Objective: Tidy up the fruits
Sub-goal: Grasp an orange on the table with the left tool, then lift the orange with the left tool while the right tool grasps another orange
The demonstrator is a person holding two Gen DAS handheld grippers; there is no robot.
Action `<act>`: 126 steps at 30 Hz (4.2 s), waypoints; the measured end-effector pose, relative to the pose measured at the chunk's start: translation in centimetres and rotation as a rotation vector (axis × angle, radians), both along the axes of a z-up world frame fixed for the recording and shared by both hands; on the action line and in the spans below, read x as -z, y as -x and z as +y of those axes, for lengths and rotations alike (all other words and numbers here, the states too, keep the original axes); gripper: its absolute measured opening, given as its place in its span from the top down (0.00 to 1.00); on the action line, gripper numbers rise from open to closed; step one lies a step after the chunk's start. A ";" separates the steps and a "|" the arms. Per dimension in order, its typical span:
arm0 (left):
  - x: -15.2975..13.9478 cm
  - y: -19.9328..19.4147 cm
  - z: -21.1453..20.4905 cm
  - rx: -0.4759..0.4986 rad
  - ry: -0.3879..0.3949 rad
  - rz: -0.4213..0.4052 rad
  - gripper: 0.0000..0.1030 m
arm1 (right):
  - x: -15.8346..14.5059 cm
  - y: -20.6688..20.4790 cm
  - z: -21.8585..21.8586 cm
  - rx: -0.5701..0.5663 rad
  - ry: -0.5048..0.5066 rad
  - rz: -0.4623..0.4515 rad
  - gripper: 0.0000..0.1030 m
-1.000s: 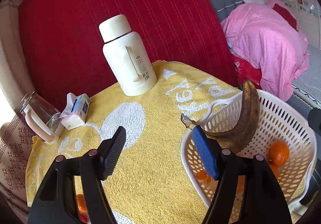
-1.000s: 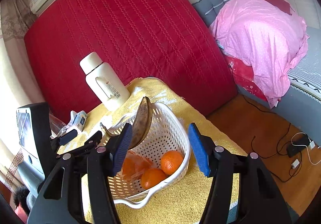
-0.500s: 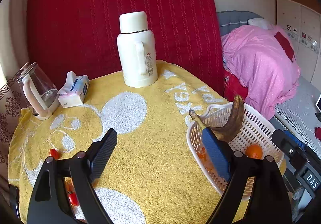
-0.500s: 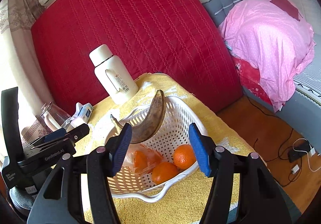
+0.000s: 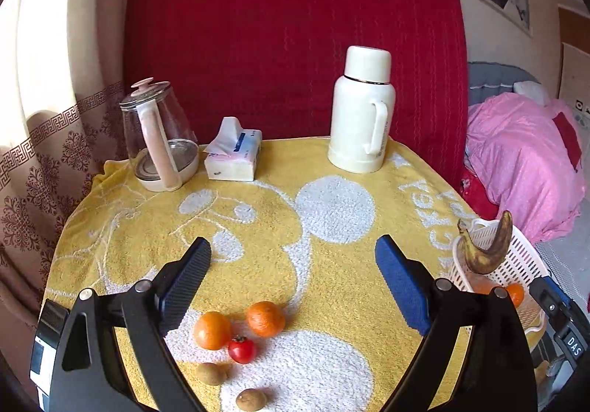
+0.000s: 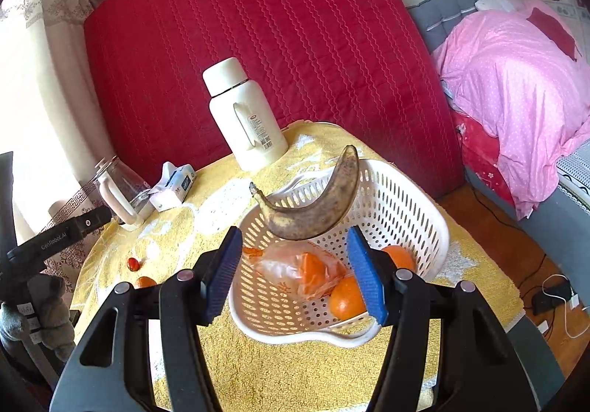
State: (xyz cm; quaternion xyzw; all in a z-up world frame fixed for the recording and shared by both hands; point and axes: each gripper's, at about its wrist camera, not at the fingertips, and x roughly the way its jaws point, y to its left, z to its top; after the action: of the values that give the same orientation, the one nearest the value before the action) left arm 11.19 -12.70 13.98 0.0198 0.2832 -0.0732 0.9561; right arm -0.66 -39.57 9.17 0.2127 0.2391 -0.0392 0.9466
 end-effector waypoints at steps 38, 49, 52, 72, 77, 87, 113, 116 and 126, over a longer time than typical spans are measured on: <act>11.9 -3.7 10.0 -0.076 0.127 0.355 0.37 | 1.6 -1.6 10.1 -0.233 0.115 0.075 0.36; 11.7 -3.2 10.5 -0.041 0.178 0.330 0.63 | 2.2 -2.2 11.7 -0.280 0.122 0.105 0.36; 10.9 -2.7 10.9 -0.067 0.164 0.283 0.63 | 2.2 -2.6 12.3 -0.309 0.110 0.118 0.36; 8.5 -0.9 14.8 -0.263 0.127 0.126 0.63 | 3.2 -11.5 21.7 -0.563 0.083 0.283 0.36; 8.3 -0.8 14.9 -0.264 0.137 0.124 0.63 | 4.4 -13.9 23.5 -0.569 0.121 0.308 0.36; 8.2 -0.7 15.0 -0.259 0.146 0.120 0.63 | 7.0 -16.9 25.2 -0.548 0.191 0.373 0.57; 8.1 -0.4 14.4 -0.238 0.149 0.113 0.63 | 1.5 -11.8 19.4 -0.429 0.100 0.225 0.61; 8.1 -0.4 14.4 -0.238 0.149 0.113 0.63 | 0.6 -11.2 17.3 -0.384 0.089 0.204 0.61; 8.1 -0.3 14.1 -0.230 0.145 0.108 0.63 | -1.2 -8.3 8.3 -0.198 0.025 0.169 0.62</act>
State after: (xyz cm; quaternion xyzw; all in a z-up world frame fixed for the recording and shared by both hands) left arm 11.51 1.39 5.87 -0.0860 0.3285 0.0157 0.9404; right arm 7.62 -31.31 10.38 0.1721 0.3375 0.0337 0.9248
